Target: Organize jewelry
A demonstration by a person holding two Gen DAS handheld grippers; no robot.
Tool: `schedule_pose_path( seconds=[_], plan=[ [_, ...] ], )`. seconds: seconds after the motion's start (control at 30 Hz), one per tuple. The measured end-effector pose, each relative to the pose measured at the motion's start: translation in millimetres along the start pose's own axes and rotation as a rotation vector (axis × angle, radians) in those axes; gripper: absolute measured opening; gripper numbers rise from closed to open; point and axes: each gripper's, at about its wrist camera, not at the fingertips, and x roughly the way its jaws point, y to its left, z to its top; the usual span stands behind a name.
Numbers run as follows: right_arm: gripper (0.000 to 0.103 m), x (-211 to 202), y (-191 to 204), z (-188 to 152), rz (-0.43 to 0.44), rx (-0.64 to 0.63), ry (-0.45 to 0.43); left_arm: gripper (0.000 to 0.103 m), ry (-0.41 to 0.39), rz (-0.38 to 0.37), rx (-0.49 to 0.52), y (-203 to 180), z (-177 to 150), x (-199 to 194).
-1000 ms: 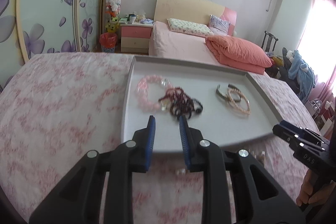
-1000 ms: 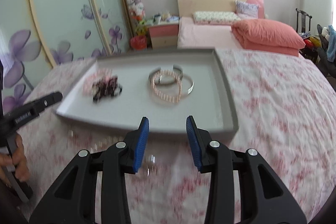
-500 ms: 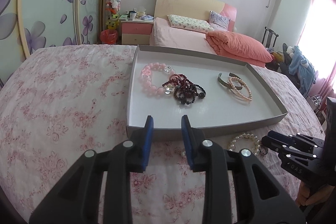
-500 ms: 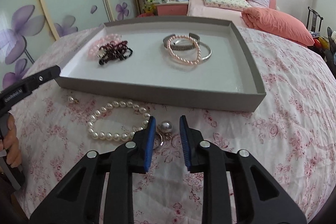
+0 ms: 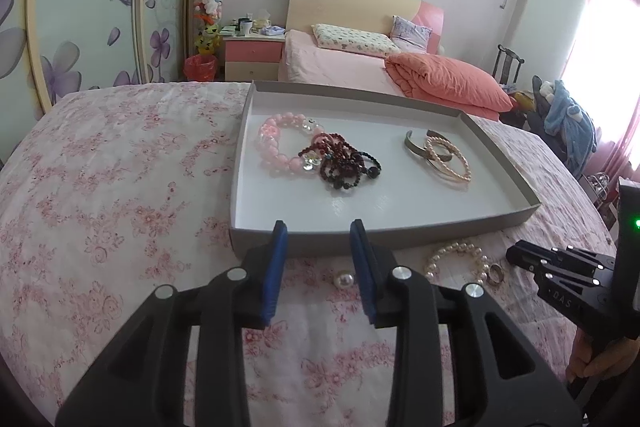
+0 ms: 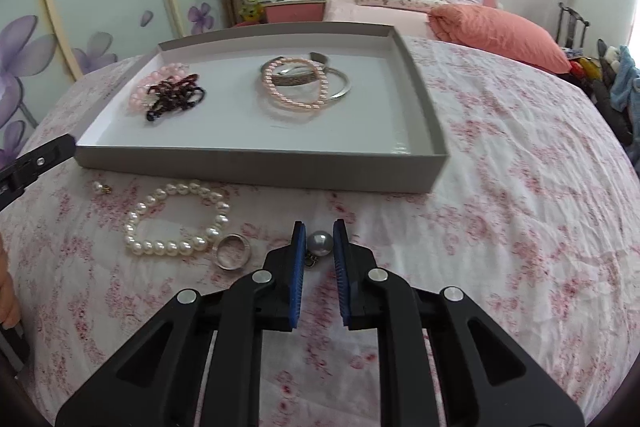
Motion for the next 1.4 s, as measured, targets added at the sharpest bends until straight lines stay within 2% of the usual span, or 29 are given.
schedule_pose_path(
  seconds=[0.3, 0.5, 0.67, 0.8, 0.97, 1.1, 1.4],
  plan=[
    [0.015, -1, -11, -2, -0.03, 0.03, 0.0, 0.038, 0.074, -0.014, 0.085, -21, -13, 9],
    [0.015, -1, -10, -2, -0.028, 0.032, 0.0, 0.038, 0.138, 0.025, 0.106, -27, -18, 27],
    [0.015, -1, -10, -1, -0.023, 0.036, 0.0, 0.037, 0.156, 0.046, 0.11, -30, -19, 34],
    [0.015, -1, -10, -2, -0.023, 0.036, 0.0, 0.03, 0.158, 0.05, 0.106, -30, -19, 35],
    [0.015, 0, -10, -1, -0.023, 0.036, 0.0, 0.027, 0.159, 0.063, 0.112, -32, -18, 36],
    [0.015, 0, -10, -1, -0.023, 0.036, 0.0, 0.016, 0.16, 0.092, 0.109, -33, -17, 39],
    [0.015, 0, -10, -1, -0.021, 0.038, 0.0, 0.016, 0.16, 0.125, 0.098, -26, -19, 34]
  ],
)
